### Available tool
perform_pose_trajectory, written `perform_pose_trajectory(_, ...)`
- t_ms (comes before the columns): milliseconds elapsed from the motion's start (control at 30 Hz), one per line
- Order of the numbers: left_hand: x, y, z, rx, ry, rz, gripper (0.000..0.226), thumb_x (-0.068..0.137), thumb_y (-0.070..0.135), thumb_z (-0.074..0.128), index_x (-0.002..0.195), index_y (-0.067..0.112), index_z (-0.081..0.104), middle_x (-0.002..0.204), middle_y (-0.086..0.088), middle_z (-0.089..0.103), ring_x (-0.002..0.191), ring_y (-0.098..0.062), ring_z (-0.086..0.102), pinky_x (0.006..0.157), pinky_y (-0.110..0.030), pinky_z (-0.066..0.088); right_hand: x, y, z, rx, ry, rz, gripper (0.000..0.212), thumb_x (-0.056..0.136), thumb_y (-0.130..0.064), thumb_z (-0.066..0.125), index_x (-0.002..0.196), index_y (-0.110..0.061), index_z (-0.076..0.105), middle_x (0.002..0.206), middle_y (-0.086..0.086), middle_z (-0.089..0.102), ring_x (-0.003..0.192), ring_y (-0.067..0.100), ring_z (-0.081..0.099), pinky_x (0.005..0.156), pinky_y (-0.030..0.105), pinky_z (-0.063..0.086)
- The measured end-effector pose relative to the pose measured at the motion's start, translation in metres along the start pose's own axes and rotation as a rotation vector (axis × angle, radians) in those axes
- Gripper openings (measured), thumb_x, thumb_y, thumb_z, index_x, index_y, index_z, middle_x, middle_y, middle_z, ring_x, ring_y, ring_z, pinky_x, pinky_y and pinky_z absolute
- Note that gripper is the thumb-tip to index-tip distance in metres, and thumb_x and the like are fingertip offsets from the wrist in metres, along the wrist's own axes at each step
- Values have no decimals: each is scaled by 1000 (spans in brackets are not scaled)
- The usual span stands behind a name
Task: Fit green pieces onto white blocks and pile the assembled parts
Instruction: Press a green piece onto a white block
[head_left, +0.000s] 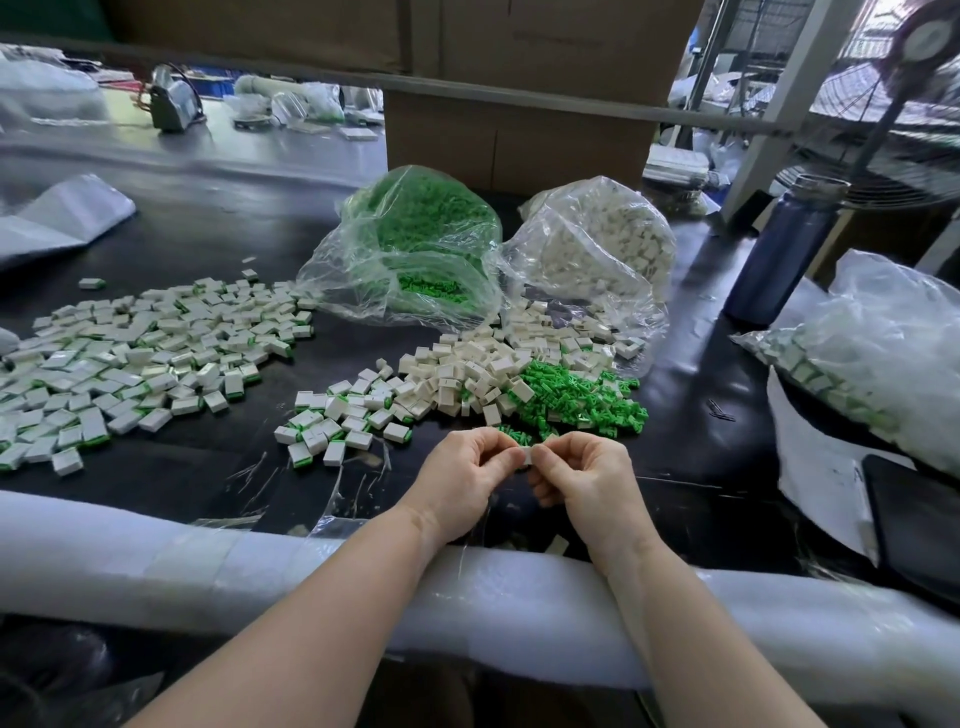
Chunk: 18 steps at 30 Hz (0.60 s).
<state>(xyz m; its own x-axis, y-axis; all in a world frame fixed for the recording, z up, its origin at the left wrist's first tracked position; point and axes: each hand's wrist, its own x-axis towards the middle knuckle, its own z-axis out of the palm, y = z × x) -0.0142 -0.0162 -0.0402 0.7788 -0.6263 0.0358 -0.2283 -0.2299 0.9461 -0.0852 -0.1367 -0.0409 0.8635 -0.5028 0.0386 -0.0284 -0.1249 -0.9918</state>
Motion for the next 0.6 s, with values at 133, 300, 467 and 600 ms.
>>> perform_pose_trajectory(133,0,1,1,34,7,-1,14,91,22,59,86,11,67,82,-10,68,76,-18,58,82,-44,50,1,1,0,-17,0,-3,16,87,-4,62,71,-6,65,51,-1,62,48,7,57,48,18,48)
perform_pose_trajectory(300,0,2,4,2,78,1,13,88,23,62,95,14,69,88,-9,70,85,-25,65,85,-43,51,1,0,-1,62,52,-33,12,84,-3,66,72,-5,66,54,1,64,49,8,58,48,19,49)
perform_pose_trajectory(467,-1,3,5,18,81,23,15,87,18,63,90,32,67,84,-5,71,81,-23,67,81,-40,54,-2,-3,-1,77,11,-55,12,80,-1,69,70,-6,64,55,1,65,48,7,58,46,18,48)
perform_pose_trajectory(600,-2,4,5,38,96,6,19,84,14,62,81,33,65,78,0,70,76,-18,67,78,-35,55,-3,-4,-1,47,-25,-89,12,79,0,70,69,-5,64,55,2,64,48,8,57,46,18,47)
